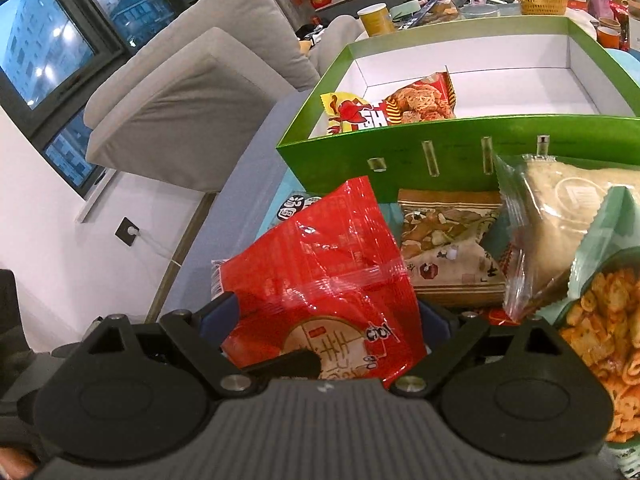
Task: Organize snacks
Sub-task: 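Lift the red cookie bag with the right gripper over the green box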
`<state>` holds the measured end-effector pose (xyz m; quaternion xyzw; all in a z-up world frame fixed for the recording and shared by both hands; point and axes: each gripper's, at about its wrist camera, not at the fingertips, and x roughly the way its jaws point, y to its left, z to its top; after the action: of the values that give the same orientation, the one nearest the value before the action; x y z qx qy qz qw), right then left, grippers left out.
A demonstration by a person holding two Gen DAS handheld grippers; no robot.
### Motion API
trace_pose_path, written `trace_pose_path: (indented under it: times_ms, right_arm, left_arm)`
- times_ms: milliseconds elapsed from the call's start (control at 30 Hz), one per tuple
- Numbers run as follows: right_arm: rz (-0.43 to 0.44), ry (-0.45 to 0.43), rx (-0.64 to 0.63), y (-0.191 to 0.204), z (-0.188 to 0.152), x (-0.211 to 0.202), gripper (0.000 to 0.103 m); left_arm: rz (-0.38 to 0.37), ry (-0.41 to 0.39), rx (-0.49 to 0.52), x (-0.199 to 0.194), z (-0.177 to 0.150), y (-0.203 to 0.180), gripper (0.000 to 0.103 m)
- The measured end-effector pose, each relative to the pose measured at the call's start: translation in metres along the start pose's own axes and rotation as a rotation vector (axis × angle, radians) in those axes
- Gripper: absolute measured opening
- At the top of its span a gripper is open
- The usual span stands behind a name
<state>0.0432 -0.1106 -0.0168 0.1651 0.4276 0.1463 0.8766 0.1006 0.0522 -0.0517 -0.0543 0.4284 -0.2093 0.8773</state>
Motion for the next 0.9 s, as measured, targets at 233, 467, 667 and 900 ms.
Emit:
trace_pose_path:
  times_ms: [233,467,667,900]
  right_arm:
    - [0.034,-0.021,0.013,0.006,-0.008,-0.008,0.063]
    - [0.097,-0.069,0.048,0.015,-0.016,-0.028,0.063]
    - [0.109,-0.158,0.024,0.024,-0.010,-0.058,0.063]
    - [0.098,-0.242,0.004,0.020,0.004,-0.086,0.063]
  left_arm:
    - [0.028,-0.067,0.068,-0.012,-0.008,-0.011,0.065]
    - [0.062,-0.158,0.128,-0.041,-0.011,-0.025,0.064]
    - [0.043,-0.235,0.171,-0.065,-0.004,-0.041,0.064]
    - [0.006,-0.297,0.218,-0.080,0.010,-0.066,0.064]
